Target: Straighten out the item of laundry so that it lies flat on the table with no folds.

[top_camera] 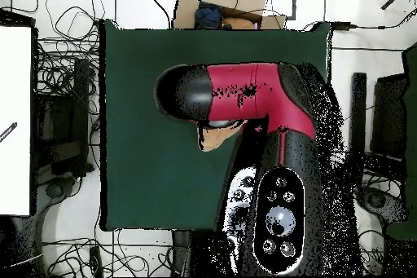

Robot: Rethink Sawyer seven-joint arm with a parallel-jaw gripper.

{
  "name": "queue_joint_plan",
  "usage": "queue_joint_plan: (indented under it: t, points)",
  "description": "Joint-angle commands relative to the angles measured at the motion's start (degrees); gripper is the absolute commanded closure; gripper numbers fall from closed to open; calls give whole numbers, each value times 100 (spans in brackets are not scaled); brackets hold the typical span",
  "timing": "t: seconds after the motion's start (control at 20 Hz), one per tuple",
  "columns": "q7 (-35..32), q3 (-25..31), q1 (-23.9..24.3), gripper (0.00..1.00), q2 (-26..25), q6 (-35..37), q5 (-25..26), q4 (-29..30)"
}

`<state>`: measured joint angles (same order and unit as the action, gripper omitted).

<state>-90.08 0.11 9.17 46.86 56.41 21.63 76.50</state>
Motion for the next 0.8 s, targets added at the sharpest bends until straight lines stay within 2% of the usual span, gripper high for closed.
queue_joint_plan:
  t: [0.05, 0.3, 0.6, 0.8]
  points:
    - [178, 632, -114, 100, -570, 775, -79, -614]
    - [65, 673, -59, 100, -800, 751, -131, -816]
    - [102, 640, -23, 100, -683, 742, -191, -660]
    - [86, 642, -40, 100, -742, 816, -197, -775]
